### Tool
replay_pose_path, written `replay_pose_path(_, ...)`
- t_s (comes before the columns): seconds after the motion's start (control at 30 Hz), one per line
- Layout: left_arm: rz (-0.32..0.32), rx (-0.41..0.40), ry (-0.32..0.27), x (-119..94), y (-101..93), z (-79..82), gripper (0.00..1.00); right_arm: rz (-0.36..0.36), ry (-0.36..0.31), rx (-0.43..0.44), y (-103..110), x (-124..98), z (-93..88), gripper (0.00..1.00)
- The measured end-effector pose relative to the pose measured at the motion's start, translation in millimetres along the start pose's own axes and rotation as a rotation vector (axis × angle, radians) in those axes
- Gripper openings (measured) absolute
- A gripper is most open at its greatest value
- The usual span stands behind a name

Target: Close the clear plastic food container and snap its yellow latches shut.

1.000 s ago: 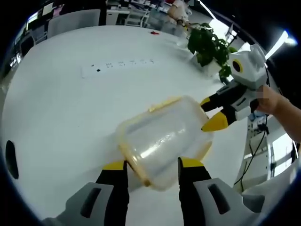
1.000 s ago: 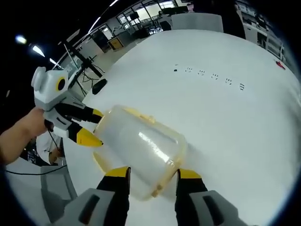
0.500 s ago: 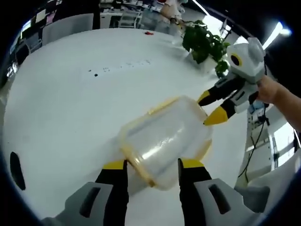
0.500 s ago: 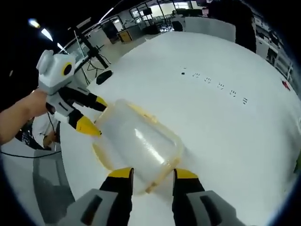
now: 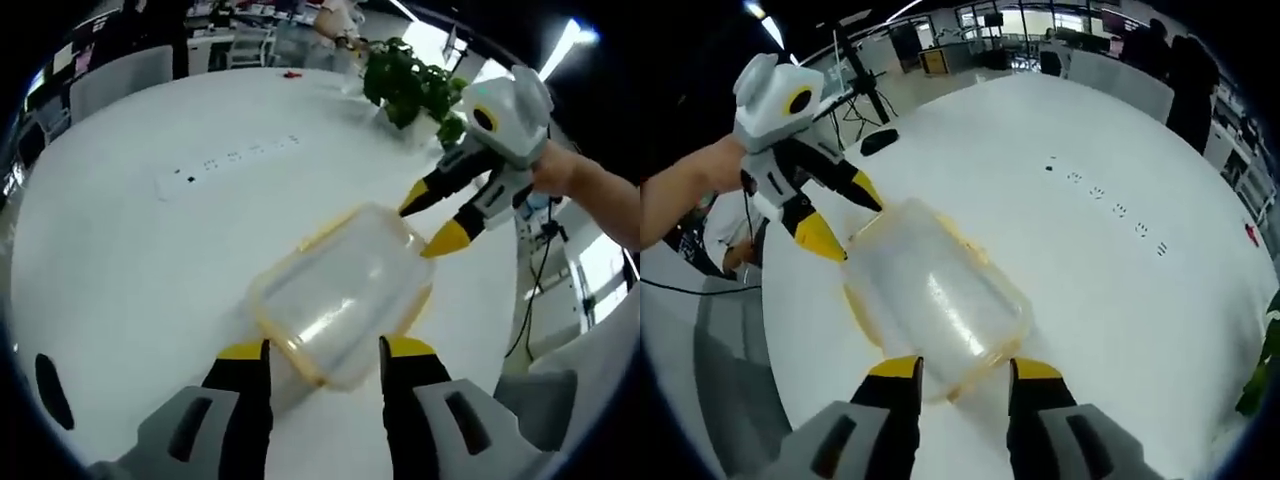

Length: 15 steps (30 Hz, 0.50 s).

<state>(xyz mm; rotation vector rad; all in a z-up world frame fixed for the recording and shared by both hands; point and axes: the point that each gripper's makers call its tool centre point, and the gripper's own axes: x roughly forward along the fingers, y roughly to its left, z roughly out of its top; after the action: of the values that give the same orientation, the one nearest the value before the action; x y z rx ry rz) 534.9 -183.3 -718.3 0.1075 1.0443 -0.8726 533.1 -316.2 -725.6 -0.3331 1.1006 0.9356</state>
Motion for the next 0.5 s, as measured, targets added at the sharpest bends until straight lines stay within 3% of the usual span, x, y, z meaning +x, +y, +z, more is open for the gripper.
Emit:
replay_pose_path(0.27,0.010,0.102,-0.004,-8,-1.9,8.0,0.37,-0.004,0.002,-0.093,3,-5,6.6,0.33)
replay_pose_path(0.5,0.029,0.209,0.039,-15,0.8,7.2,0.38,0.004,0.002,-0.176,8,-8,14.5,0.35)
